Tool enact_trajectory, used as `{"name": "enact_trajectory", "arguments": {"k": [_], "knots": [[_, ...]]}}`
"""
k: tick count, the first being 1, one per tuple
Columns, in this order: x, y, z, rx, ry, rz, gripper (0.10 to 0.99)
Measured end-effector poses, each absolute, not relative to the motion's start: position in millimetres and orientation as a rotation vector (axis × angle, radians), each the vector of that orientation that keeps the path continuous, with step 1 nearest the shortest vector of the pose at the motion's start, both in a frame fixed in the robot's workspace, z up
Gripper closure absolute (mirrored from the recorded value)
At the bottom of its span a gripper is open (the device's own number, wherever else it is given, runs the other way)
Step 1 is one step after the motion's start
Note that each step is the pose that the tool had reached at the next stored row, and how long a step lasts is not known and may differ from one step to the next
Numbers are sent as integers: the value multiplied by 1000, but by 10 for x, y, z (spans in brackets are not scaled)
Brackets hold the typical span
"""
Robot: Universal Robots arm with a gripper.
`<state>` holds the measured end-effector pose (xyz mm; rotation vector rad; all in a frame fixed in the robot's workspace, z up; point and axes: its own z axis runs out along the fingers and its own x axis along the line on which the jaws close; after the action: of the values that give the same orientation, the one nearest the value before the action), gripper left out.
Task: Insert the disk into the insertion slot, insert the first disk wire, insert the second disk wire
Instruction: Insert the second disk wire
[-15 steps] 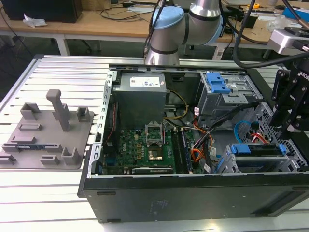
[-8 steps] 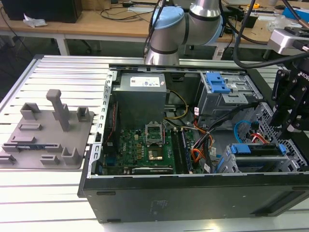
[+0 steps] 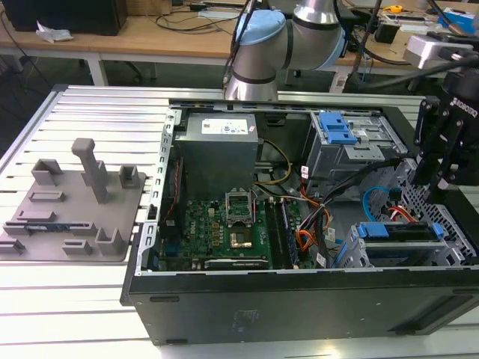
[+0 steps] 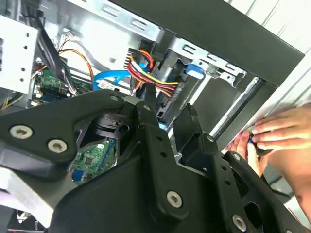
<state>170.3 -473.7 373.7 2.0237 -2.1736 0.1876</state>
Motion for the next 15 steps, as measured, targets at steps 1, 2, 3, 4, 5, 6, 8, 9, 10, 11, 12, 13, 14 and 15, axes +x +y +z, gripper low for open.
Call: {"name": "enact_trajectory", "arguments": {"k": [1, 2, 3, 4, 5, 6, 8, 9, 10, 11, 12, 13, 14, 15], "knots": [[1703, -4684, 3737, 2014, -2164, 206, 667], [1703, -4602, 3736, 1997, -2147, 240, 667], [1701, -4546, 3732, 1984, -2134, 264, 667], [1690, -4515, 3727, 1979, -2130, 276, 667], [1677, -4504, 3724, 1979, -2131, 284, 667], [1615, -4495, 3711, 1985, -2143, 305, 667], [1482, -4495, 3704, 1987, -2148, 313, 667], [1436, -4495, 3705, 1986, -2148, 314, 667], [1368, -4495, 3699, 1990, -2144, 315, 667], [1355, -4495, 3681, 2006, -2129, 319, 667], [1345, -4495, 3662, 2021, -2116, 322, 667], [1340, -4495, 3651, 2031, -2107, 324, 667], [1331, -4495, 3641, 2043, -2095, 327, 667], [1324, -4495, 3631, 2053, -2084, 331, 667]]}}
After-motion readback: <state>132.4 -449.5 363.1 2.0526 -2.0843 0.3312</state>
